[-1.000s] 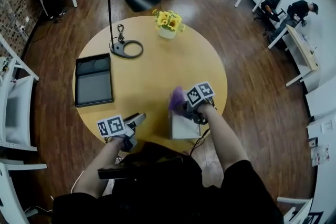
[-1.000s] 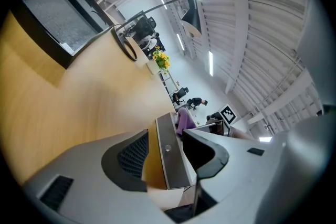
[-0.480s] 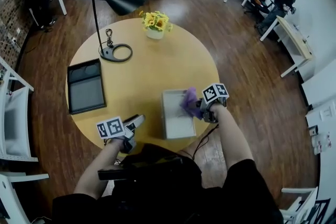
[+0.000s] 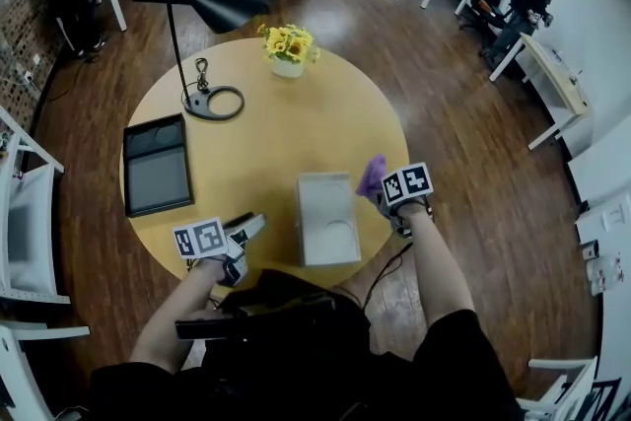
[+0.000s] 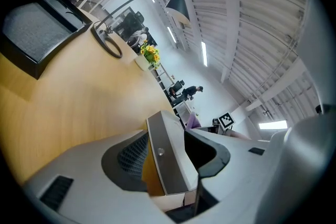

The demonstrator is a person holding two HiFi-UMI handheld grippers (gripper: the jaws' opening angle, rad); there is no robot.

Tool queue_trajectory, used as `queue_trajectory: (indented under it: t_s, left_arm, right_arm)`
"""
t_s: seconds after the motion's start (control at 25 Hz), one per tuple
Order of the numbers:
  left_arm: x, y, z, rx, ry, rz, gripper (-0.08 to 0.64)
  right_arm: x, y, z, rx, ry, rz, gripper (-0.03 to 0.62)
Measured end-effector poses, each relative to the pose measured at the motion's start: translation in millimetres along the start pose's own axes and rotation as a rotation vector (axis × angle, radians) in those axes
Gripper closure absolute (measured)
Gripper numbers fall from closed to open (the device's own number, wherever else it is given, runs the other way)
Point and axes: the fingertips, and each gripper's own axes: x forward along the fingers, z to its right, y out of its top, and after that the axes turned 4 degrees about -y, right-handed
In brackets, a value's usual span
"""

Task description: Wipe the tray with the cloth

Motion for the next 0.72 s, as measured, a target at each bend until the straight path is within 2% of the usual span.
queue_trajectory:
  t_s: [0.24,0.4,0.44,0.52,0.6,0.64,0.72]
  left_arm:
    - [-4.2,9.8,9.0,0.032,-0.004,0.023,0.35]
    - [-7.0,12.5,4.0,0.027,0.01,0.039,0.35]
    - [-8.1,13.8,3.7,0.026,0.013,0.045,0.35]
    - [-11.3,19.4,4.7,0.032,0.016,0.07,0.35]
    - [-15.8,29.7,5.6,0.061,0.015,0.115,0.35]
    - [-18.9,37.6,8.0,0.099,0.017,0.139,0.36]
    - [-27.9,62.4,21.3,0.222,0.026,0.201,0.429]
  right_arm:
    - [-12.9,24.1,28.8,-0.047,-0.125,0.06,0.481]
    - [-10.4,38.7,42.0,-0.074,-0.211,0.085,0.321]
    - [-11.0,42.7,44.5,-0.076,-0.231,0.097,0.302]
    - [-15.0,53.1,47.1,-0.072,-0.258,0.148,0.302]
    - [-24.3,67.7,43.8,-0.057,-0.254,0.246,0.304]
    - [-31.6,75.6,39.4,-0.046,-0.238,0.313,0.32]
    - [-51.5,91.2,24.9,-0.02,-0.183,0.478,0.412]
